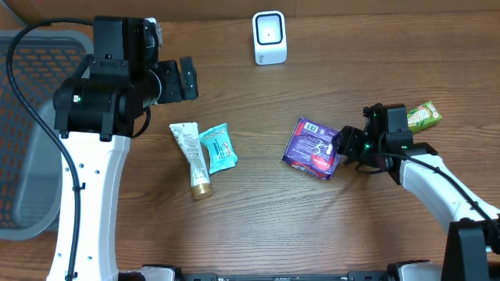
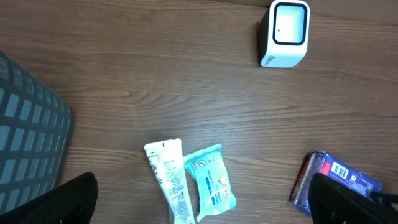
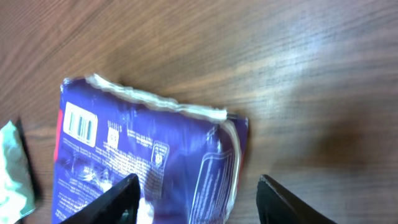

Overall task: Scan the item barcode
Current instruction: 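Regrasp the red-purple snack pack edge with the right gripper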

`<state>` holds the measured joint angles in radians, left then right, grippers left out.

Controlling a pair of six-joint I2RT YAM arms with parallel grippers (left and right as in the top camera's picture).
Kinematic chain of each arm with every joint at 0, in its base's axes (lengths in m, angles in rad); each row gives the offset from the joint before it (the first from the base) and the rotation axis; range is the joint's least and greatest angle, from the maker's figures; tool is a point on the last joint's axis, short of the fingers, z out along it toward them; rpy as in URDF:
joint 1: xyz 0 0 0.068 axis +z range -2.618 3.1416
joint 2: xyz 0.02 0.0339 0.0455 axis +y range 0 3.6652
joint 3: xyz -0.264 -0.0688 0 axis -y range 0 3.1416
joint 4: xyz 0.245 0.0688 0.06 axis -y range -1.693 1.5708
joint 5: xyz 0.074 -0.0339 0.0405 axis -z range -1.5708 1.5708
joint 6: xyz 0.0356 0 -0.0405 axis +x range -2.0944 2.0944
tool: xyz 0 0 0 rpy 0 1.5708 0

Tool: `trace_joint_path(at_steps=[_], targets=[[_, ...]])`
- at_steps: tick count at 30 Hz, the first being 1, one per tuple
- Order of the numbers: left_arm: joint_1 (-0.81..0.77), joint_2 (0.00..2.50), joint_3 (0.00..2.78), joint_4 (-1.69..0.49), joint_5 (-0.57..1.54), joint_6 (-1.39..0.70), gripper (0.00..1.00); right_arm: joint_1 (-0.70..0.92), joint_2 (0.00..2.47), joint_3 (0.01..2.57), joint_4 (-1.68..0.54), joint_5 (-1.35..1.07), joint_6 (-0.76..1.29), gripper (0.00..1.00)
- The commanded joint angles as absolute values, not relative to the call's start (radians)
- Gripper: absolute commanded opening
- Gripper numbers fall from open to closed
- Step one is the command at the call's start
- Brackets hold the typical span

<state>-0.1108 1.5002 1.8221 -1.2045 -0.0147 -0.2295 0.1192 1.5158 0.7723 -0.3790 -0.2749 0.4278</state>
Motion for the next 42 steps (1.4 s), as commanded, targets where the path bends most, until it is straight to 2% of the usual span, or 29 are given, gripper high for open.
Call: trace_joint_path(at_steps=[1,4,5,8,17,20,27,31,34,38,42], targets=[[-0.112,1.505,1.836,-1.201,-0.008,-0.216,1.00,0.115,1.523,0.835,-0.488,-0.344,0.564,0.64],[-0.112,1.505,1.836,-1.201,-0.008,-0.217,1.00,0.116,1.523,0.838,-0.566,-0.416,0.649,0.64],[-0.112,1.505,1.836,-1.201,-0.008,-0.216,0.99,0.116,1.523,0.837,-0.597,-0.429,0.658,0.70],[-0.112,1.505,1.836,-1.201,-0.008,-0.216,0.99,0.116,1.535,0.836,-0.620,-0.429,0.654,0.72],[-0.112,1.505,1.836,-1.201,-0.008,-0.216,1.00,0.117,1.715,0.824,-0.437,-0.599,0.598,0.70],[-0.112,1.505,1.836,-1.201,-0.008,-0.217,1.00,0.117,1.747,0.824,-0.431,-0.621,0.594,0.61],[-0.112,1.505,1.836,-1.201,-0.008,-0.216,0.99,0.117,1.745,0.830,-0.445,-0.632,0.540,0.33],[-0.112,1.505,1.836,-1.201,-0.008,-0.216,1.00,0.117,1.744,0.904,-0.540,-0.646,0.363,0.33],[-0.112,1.505,1.836,-1.201,-0.008,-0.216,1.00,0.117,1.744,1.009,-0.676,-0.541,0.229,0.35],[-0.112,1.505,1.836,-1.201,-0.008,-0.216,1.00,0.117,1.744,1.121,-0.727,-0.436,0.057,0.45],[-0.112,1.505,1.836,-1.201,-0.008,-0.216,1.00,0.117,1.744,1.172,-0.709,-0.435,0.022,0.59]])
